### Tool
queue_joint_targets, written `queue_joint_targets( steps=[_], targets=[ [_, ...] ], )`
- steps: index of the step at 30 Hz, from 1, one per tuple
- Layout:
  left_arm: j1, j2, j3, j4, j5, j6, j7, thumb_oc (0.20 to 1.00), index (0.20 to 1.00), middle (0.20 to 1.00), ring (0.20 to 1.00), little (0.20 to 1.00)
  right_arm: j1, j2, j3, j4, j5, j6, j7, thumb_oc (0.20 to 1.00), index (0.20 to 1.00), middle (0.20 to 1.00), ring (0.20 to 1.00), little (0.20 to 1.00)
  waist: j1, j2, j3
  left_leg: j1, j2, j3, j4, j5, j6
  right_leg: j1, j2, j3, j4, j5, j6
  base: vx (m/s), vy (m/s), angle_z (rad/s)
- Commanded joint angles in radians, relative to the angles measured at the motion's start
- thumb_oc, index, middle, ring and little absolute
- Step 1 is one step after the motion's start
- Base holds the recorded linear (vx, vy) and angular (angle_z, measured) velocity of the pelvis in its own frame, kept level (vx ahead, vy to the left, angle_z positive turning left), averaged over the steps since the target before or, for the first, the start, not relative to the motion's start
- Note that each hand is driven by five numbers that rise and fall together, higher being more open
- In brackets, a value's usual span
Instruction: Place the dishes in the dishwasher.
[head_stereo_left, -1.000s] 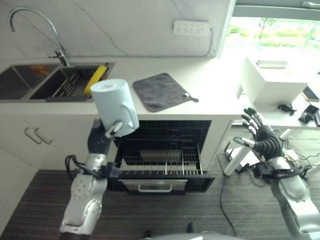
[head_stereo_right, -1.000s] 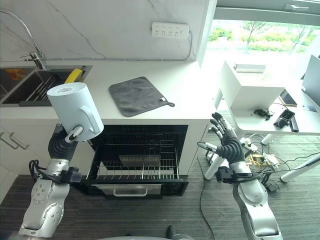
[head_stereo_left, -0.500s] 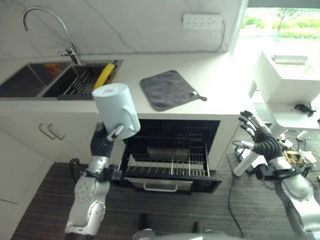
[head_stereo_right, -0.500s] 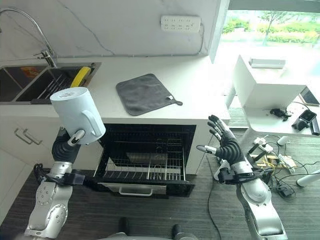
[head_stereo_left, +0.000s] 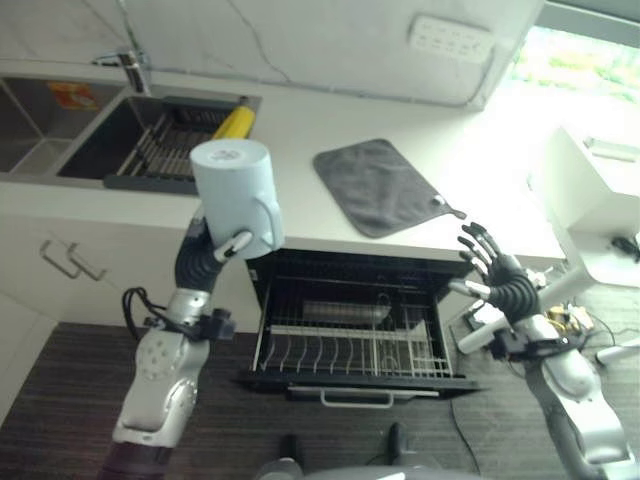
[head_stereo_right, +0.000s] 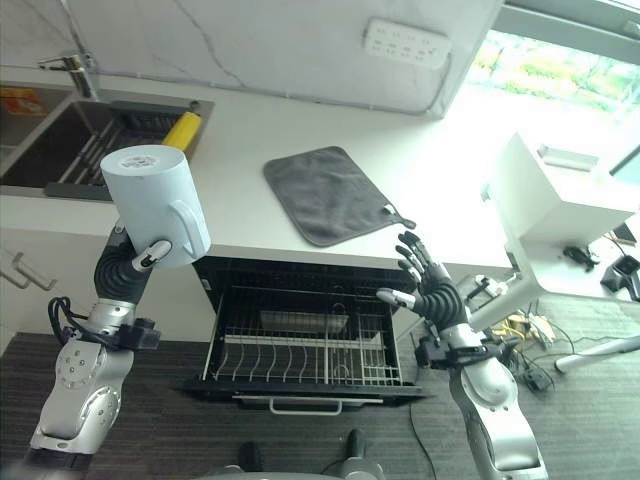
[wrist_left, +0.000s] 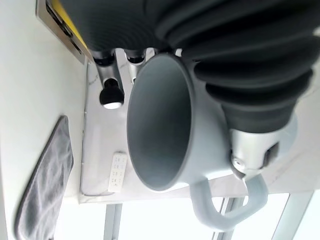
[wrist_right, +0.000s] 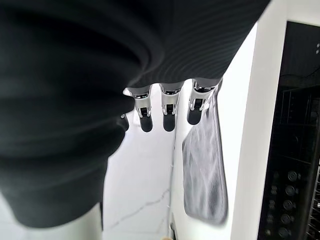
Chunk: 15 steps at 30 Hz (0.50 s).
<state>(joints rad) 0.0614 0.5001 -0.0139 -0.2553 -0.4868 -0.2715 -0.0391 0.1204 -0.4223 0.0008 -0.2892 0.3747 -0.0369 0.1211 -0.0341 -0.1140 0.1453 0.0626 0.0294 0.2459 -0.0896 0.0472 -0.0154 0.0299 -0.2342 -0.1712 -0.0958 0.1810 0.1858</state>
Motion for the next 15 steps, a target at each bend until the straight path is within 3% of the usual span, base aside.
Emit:
queue_joint_targets(
  steps=[1, 7, 9, 15],
  targets=[
    [-0.065, -0.009, -0.044, -0.061, 0.062, -0.036, -0.016, 0.2, 0.2, 0.2, 0.2, 0.2, -0.065, -0.067, -0.013, -0.044, 0.078, -0.017, -0.005, 1.0, 1.0, 1.0, 1.0, 1.0, -0.001, 0.065, -0.031, -0.039, 0.072, -0.074, 0.002, -0.03, -0.034, 0.039, 0.075, -0.003, 0.009, -0.118, -0.011, 0.04, -0.14, -0.05],
    [-0.04, 0.001, -0.031, -0.035, -0.009, 0.001, -0.089, 0.2, 0.2, 0.2, 0.2, 0.2, -0.066, -0.121, -0.046, -0.056, 0.169, 0.049, 0.112, 1.0, 1.0, 1.0, 1.0, 1.0, -0.014, 0.082, -0.069, -0.005, 0.098, -0.055, 0.002, -0.038, -0.05, 0.055, 0.099, -0.003, 0.009, -0.153, -0.034, 0.06, -0.14, -0.07],
    [-0.033, -0.006, -0.042, -0.031, -0.035, 0.039, -0.16, 0.2, 0.2, 0.2, 0.2, 0.2, -0.07, -0.124, -0.04, -0.063, 0.21, 0.068, 0.187, 1.0, 1.0, 1.0, 1.0, 1.0, -0.019, 0.09, -0.077, 0.0, 0.109, -0.052, 0.002, -0.034, -0.059, 0.058, 0.107, -0.003, 0.009, -0.16, -0.04, 0.0, -0.122, -0.05],
    [-0.096, 0.01, -0.122, 0.013, -0.099, 0.135, -0.326, 0.2, 0.2, 0.2, 0.2, 0.2, -0.174, -0.158, 0.035, -0.043, 0.294, 0.114, 0.286, 1.0, 1.0, 1.0, 1.0, 1.0, -0.018, 0.109, -0.09, 0.009, 0.121, -0.056, 0.002, -0.03, -0.072, 0.062, 0.111, -0.018, 0.009, -0.163, -0.044, -0.03, -0.058, 0.02]
  ],
)
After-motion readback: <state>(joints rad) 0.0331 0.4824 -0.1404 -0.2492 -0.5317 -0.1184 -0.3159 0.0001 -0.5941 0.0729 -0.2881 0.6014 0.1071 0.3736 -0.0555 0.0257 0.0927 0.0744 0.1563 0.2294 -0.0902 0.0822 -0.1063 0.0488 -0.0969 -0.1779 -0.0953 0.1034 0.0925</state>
